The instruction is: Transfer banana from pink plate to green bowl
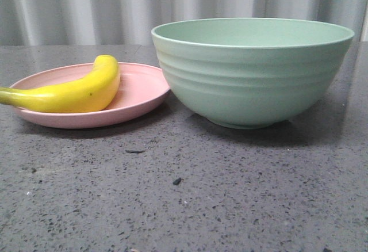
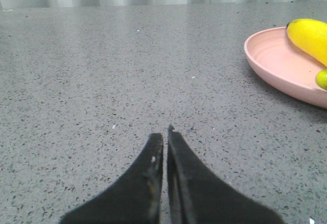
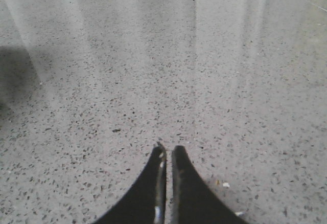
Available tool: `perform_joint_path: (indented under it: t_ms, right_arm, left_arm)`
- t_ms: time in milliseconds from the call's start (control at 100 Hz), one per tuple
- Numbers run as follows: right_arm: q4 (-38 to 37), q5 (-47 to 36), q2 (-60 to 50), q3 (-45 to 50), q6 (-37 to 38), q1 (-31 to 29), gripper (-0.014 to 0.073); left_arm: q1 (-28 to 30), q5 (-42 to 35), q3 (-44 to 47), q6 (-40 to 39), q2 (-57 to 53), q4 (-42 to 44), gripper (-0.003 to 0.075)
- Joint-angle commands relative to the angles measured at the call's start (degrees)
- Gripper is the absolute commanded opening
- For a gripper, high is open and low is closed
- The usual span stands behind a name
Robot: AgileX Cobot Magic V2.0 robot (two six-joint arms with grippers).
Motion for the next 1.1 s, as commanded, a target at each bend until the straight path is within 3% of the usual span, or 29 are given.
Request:
perform_joint_path:
  t_ms: [0,810,1090]
  right_arm:
    - [-0.9,-0.8,-1.1,1.3,-0.4,-0.3,-0.0064]
    - [-1.3,-1.1,-1.1,1.3,-0.4,-0.3,-0.0064]
    - [-1.3,-16.8,-1.1,1.3,-0.4,-0.3,-0.0064]
  left_arm:
    - [0.2,-5.2,0.5,-0.3,-1.6,-0.1,-0.002]
    - [0.2,-12.2,0.5,-0.3,-1.6,-0.1,-0.002]
    - [0.2,-13.1,0.5,-0.3,-1.6,-0.1,-0.002]
